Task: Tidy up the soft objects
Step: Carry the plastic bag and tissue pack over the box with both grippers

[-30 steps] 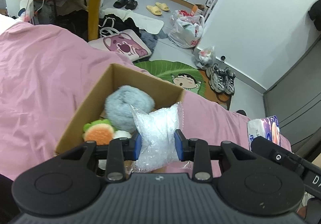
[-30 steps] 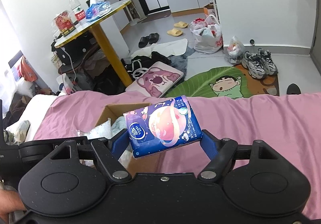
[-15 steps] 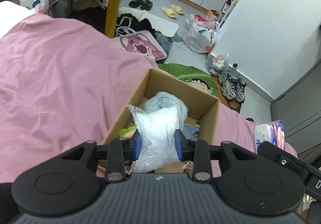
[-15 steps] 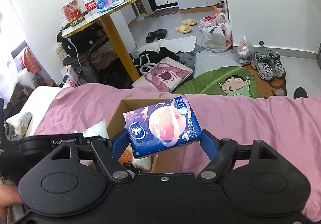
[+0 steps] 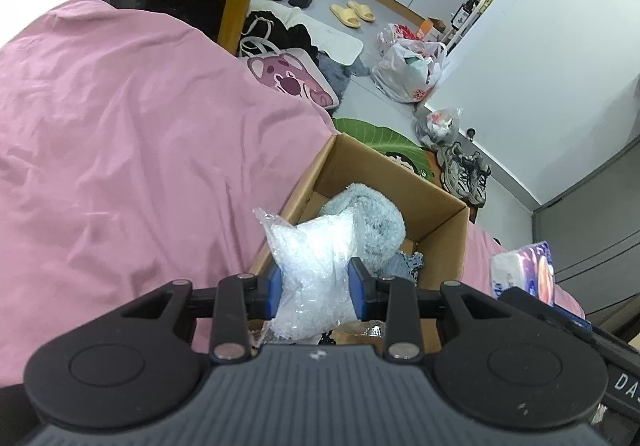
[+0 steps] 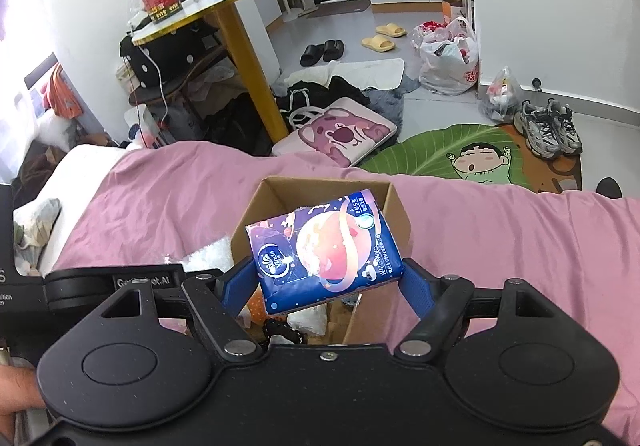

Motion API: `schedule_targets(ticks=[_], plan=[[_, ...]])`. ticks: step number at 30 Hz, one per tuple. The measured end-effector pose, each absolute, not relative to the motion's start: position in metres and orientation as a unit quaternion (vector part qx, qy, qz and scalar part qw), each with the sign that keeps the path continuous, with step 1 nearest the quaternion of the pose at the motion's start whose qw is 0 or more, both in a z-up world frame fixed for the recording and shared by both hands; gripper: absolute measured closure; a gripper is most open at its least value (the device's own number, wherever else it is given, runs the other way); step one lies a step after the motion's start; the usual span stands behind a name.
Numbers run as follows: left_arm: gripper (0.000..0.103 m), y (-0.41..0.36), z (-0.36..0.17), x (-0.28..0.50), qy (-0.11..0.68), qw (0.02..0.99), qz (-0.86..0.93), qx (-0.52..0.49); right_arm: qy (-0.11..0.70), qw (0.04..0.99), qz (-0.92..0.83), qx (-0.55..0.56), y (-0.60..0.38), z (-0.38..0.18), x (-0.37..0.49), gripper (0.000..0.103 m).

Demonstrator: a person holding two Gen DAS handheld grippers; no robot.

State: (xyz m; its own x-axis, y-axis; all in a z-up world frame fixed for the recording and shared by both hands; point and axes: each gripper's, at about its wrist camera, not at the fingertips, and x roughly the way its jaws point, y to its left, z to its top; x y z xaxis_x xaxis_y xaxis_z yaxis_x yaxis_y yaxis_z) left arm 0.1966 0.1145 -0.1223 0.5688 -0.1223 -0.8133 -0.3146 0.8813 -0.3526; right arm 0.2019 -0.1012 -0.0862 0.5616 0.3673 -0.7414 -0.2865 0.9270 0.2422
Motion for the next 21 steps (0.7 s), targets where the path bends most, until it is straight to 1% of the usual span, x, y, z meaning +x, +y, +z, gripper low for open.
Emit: schedule_targets(ticks=[8, 9, 16, 19, 21], plan=[[0.069, 0.116, -0.134, 0.198, 0.476, 0.849, 0.039, -0.228, 0.437, 0.879, 0.184, 0.042, -0.089, -0.093, 0.203, 0.028], [0.067, 0.116, -0.134, 0.197, 0.477, 0.849, 0.036, -0.227, 0.438, 0.879, 0.185, 0.044, -0.088, -0.094, 0.202, 0.028], [0.064, 0.119, -0.133, 0.196, 0.472, 0.850, 0.040, -0.231, 0.443, 0.874, 0.195, 0.046, -0.080, -0.096, 0.199, 0.028], [0.062, 0.122, -0.132, 0.195, 0.470, 0.849, 0.047, -0.235, 0.444, 0.871, 0.204, 0.047, -0.080, -0.095, 0.196, 0.026], [0.059, 0.122, -0.131, 0.194, 0.469, 0.850, 0.050, -0.234, 0.443, 0.871, 0.206, 0.051, -0.082, -0.093, 0.194, 0.021]])
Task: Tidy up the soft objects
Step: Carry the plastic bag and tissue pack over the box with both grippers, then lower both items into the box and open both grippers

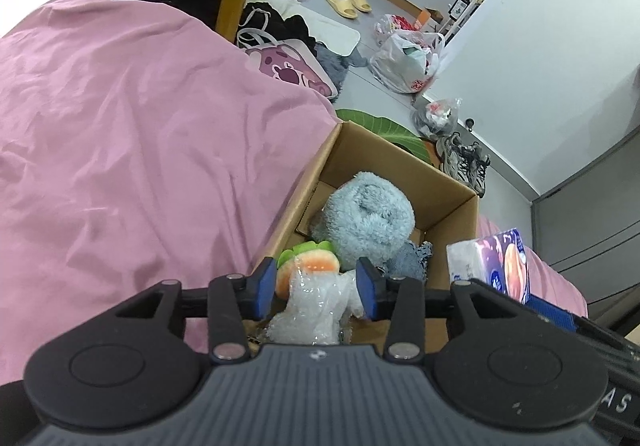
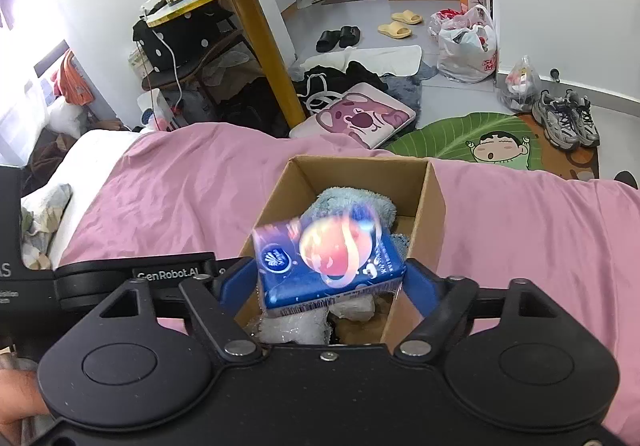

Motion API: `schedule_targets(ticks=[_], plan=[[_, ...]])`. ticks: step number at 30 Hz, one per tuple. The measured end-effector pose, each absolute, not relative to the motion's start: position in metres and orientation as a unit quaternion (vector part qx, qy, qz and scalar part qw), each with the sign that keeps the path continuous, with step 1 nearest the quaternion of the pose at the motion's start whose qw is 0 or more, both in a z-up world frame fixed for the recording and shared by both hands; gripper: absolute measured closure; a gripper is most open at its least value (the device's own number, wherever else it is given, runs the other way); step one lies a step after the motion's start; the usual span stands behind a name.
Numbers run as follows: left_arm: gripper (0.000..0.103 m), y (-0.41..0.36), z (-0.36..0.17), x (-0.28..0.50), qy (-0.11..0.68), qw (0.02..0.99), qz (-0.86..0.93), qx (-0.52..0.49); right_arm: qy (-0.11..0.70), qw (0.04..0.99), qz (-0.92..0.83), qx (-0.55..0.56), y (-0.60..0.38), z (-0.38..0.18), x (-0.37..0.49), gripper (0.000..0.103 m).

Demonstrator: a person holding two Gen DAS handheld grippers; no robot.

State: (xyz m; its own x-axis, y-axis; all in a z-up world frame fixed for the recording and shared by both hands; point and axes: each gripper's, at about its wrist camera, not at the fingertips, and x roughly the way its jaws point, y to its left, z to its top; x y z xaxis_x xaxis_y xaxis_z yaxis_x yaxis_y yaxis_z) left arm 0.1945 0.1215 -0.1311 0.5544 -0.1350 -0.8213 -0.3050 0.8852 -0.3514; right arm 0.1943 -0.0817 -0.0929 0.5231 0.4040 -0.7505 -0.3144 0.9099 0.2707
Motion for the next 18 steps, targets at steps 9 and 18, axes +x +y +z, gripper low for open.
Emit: schedule_targets(ticks=[9, 18], plan=[[0.048, 0.122, -0.126, 0.194, 0.473, 0.846, 0.072, -0.233, 0.431, 0.879, 0.183, 0.088, -0.118, -0.086, 0.192, 0.018], [0.035, 0.104, -0.115, 0.188, 0.474, 0.856, 0.080, -0.189, 0.433, 0.874, 0.192, 0.112, -0.138, -0.093, 0.188, 0.018]])
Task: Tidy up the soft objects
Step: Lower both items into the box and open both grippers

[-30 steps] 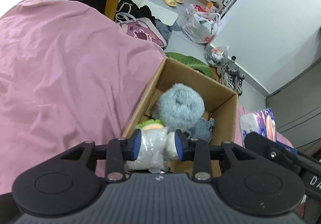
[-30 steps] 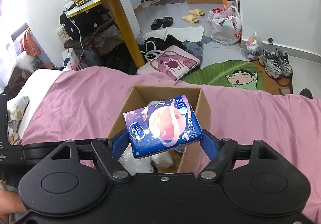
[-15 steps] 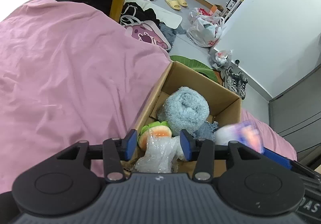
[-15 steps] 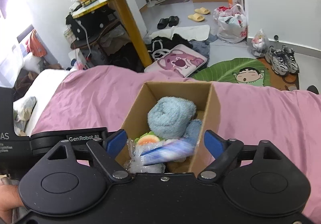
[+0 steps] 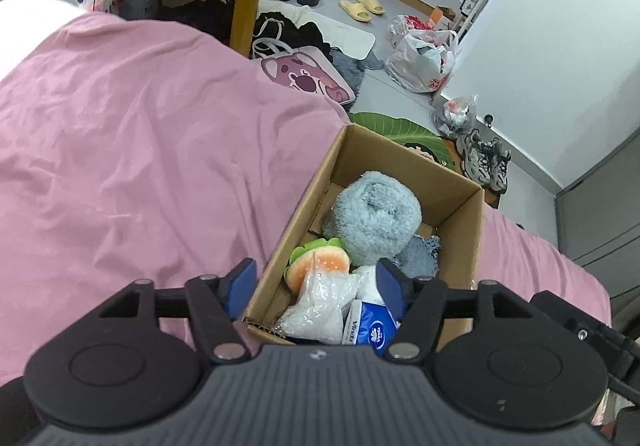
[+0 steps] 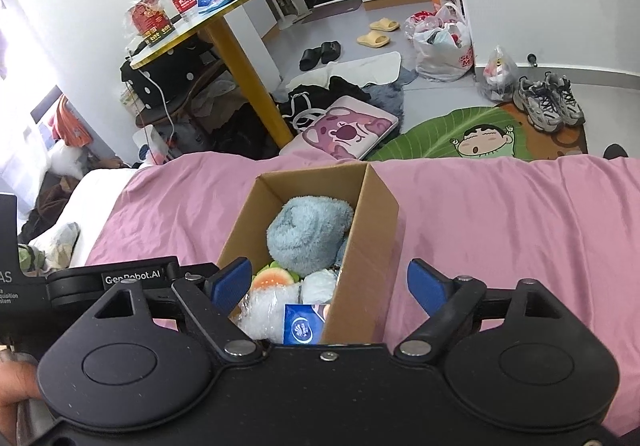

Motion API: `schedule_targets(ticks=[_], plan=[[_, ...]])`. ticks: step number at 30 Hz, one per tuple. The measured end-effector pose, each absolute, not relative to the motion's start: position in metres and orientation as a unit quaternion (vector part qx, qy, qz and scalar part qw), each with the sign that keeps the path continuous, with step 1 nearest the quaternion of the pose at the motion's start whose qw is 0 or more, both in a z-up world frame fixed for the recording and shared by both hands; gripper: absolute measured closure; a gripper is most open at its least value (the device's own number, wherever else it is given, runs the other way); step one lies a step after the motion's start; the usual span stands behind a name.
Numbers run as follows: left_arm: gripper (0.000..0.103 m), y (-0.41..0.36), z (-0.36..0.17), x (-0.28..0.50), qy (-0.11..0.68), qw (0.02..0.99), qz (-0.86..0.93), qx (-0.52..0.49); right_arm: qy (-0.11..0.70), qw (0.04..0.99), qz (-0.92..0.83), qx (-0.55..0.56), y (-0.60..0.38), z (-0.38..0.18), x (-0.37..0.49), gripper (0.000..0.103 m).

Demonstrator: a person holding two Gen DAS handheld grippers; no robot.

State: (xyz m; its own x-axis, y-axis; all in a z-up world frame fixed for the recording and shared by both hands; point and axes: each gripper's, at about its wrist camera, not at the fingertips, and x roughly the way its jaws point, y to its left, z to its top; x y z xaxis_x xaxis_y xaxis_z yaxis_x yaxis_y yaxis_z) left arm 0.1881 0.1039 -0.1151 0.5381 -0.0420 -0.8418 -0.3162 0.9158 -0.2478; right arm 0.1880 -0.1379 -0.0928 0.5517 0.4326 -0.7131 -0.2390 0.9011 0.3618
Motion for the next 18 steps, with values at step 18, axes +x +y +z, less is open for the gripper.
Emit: schedule_targets(ticks=[18], plan=[[0.022, 0.066, -0.086, 0.175, 0.471, 0.867, 0.093, -0.135, 0.425, 0.874, 0.196, 0.135, -0.181, -0.086, 0.182, 0.000]])
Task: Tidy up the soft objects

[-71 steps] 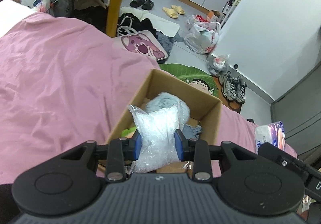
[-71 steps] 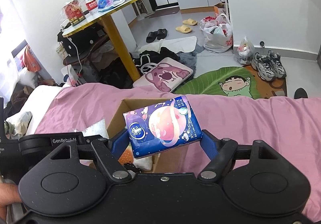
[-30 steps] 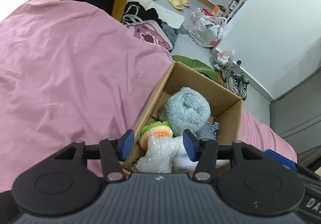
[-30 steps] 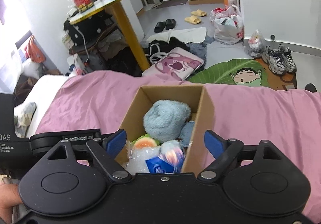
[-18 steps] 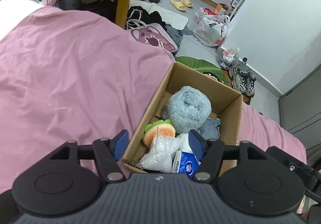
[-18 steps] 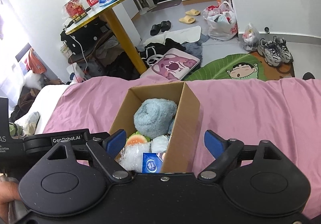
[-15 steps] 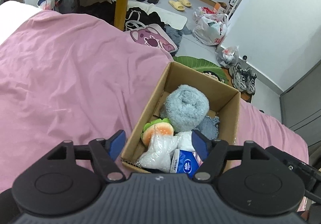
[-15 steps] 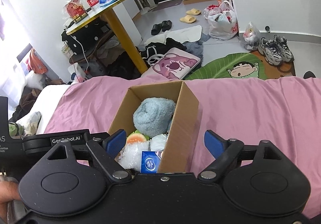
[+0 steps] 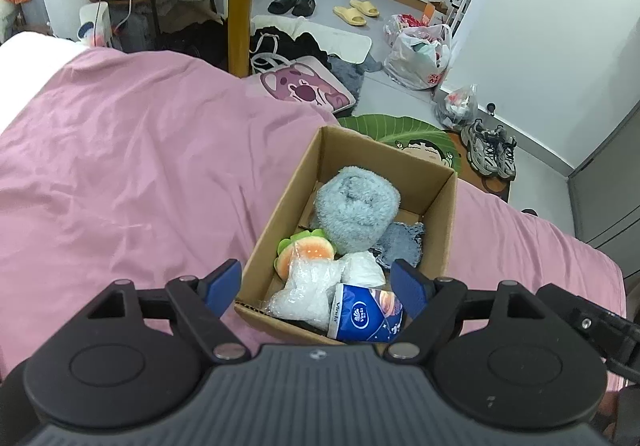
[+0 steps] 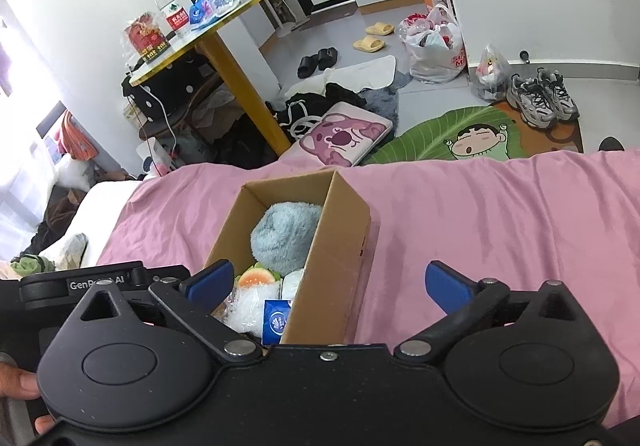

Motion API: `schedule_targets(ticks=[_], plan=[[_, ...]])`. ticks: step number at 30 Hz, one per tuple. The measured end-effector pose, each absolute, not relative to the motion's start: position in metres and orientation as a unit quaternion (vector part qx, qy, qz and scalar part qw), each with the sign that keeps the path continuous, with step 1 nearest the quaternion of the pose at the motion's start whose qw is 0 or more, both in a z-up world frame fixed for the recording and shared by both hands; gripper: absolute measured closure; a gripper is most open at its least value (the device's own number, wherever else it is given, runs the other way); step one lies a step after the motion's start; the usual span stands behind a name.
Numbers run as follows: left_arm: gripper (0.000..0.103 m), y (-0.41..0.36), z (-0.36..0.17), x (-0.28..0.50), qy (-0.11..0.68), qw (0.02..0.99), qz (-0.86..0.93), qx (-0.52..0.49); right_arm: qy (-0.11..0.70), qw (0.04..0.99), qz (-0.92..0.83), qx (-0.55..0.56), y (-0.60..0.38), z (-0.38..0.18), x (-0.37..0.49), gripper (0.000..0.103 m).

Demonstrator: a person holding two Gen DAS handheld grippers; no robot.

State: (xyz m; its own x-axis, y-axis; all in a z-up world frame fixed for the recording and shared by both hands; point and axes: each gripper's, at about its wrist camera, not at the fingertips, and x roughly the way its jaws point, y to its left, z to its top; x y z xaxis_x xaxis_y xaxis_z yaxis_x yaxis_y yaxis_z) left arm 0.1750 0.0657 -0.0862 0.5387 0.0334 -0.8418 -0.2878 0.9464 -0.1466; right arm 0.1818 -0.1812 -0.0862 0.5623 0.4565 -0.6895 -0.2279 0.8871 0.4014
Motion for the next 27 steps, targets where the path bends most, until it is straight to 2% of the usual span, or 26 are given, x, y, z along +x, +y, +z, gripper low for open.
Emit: schedule_targets(ticks=[6, 14, 27], plan=[[0.017, 0.058, -0.069, 0.167, 0.460, 0.873, 0.099, -0.126, 0.420, 0.874, 0.201, 0.138, -0.191, -0.077, 0.178, 0.000], [0.015, 0.041, -0.050, 0.155, 0.447, 0.883, 0.094, -0.107, 0.415, 0.876, 0.209, 0.130, -0.204, -0.060, 0.163, 0.000], [0.002, 0.032, -0.026, 0.128, 0.432, 0.891, 0.080, -0.111, 0.397, 0.886, 0.214, 0.111, -0.218, -0.034, 0.137, 0.000]])
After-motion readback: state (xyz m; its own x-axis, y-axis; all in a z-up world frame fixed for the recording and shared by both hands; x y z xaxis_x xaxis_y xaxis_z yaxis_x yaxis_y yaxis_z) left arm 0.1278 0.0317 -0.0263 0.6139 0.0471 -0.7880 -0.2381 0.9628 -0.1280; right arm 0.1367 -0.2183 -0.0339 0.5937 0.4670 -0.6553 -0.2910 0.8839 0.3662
